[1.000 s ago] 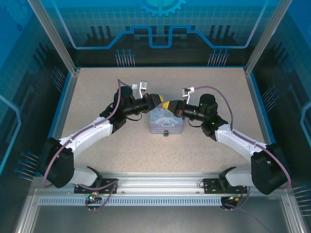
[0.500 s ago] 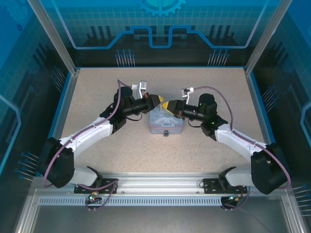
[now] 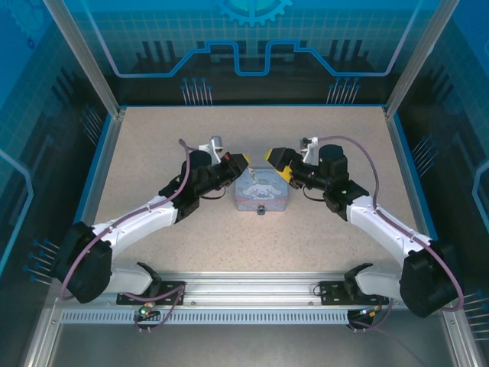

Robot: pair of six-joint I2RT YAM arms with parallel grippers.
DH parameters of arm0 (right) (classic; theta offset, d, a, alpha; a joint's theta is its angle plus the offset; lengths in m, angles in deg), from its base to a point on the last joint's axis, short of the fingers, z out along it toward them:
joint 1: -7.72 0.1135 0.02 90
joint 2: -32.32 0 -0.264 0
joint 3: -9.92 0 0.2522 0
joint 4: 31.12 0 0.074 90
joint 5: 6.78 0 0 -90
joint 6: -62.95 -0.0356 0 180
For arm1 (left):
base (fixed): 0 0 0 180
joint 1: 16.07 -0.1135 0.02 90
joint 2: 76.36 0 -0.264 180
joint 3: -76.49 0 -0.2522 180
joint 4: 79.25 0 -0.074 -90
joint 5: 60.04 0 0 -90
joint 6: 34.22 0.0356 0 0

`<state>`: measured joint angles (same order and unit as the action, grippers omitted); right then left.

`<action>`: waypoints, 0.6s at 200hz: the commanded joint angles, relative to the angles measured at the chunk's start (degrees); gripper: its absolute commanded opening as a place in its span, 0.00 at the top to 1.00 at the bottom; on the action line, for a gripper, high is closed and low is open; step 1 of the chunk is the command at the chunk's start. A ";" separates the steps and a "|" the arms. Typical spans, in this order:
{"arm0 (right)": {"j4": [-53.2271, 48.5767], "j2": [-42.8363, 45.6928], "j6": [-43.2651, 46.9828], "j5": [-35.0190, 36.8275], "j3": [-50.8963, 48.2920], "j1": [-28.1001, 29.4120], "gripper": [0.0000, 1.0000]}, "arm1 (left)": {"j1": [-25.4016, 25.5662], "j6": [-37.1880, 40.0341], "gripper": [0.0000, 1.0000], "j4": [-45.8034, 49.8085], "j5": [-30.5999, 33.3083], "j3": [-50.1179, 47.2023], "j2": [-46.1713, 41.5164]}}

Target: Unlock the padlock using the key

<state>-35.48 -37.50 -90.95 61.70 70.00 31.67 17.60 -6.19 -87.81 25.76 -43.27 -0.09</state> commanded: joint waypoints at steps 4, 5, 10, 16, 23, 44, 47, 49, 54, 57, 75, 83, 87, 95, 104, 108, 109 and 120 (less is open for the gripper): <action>-18.82 0.15 7.06 11.01 9.46 0.52 0.00 | 0.23 -2.02 1.00 -3.25 5.43 -0.50 -1.35; -19.17 -0.05 7.27 11.01 9.74 0.51 0.00 | 0.24 -2.10 1.00 -3.25 5.48 -0.46 -1.37; -22.01 -0.64 8.21 11.81 11.19 0.32 0.00 | 0.22 -2.13 1.00 -3.25 5.80 -0.39 -1.39; -24.56 -1.30 9.18 12.79 12.86 0.07 0.00 | 0.24 -2.18 1.00 -3.38 6.11 -0.30 -1.39; -26.14 -1.94 10.43 13.68 14.01 -0.18 0.00 | 0.20 -2.21 1.00 -3.42 6.39 -0.10 -1.30; -25.31 -2.29 13.22 15.45 13.96 -0.93 0.00 | 0.29 -2.39 1.00 -3.77 7.02 0.58 -0.92; -24.10 -2.15 13.56 15.19 13.48 -1.13 0.00 | 0.22 -2.37 1.00 -3.78 7.14 0.69 -0.80; -23.30 -2.09 13.81 14.88 13.16 -1.28 0.00 | 0.20 -2.47 1.00 -3.80 7.23 0.80 -0.69; -21.30 -1.70 14.63 14.15 12.21 -1.67 0.00 | 0.28 -2.48 1.00 -3.94 7.41 0.94 -0.58; -20.15 -1.45 14.87 14.18 11.44 -1.86 0.00 | 0.28 -2.46 1.00 -3.95 7.56 1.05 -0.59; -17.00 0.15 16.02 15.86 8.80 -2.20 0.00 | 0.30 -2.57 1.00 -4.03 8.18 1.75 -0.16; -19.16 0.11 16.84 17.17 9.36 -2.59 0.00 | 0.28 -2.41 1.00 -4.00 8.42 2.07 0.01; -22.44 -0.48 17.26 18.03 10.71 -2.99 0.00 | 0.29 -2.34 1.00 -3.93 8.43 2.25 0.08; -28.26 -2.47 18.84 17.78 13.99 -3.94 0.00 | 0.38 -2.34 1.00 -3.78 8.61 2.60 0.19; -34.52 -5.84 20.78 17.17 18.45 -5.00 0.00 | 0.37 -1.92 1.00 -3.77 8.61 2.99 0.37; -37.62 -7.51 21.25 17.43 20.23 -5.34 0.00 | 0.38 -1.75 1.00 -3.78 8.73 3.15 0.46; -38.23 -8.04 21.43 17.45 20.75 -5.46 0.00 | 0.41 -1.75 1.00 -3.78 8.76 3.21 0.51; -43.24 -12.00 22.34 17.85 24.46 -6.65 0.00 | 0.56 -1.51 1.00 -3.67 9.05 3.45 0.67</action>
<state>-64.28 -42.55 -73.96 77.43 85.56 27.65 17.71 -8.62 -89.83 32.86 -42.51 0.02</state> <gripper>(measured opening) 0.996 0.049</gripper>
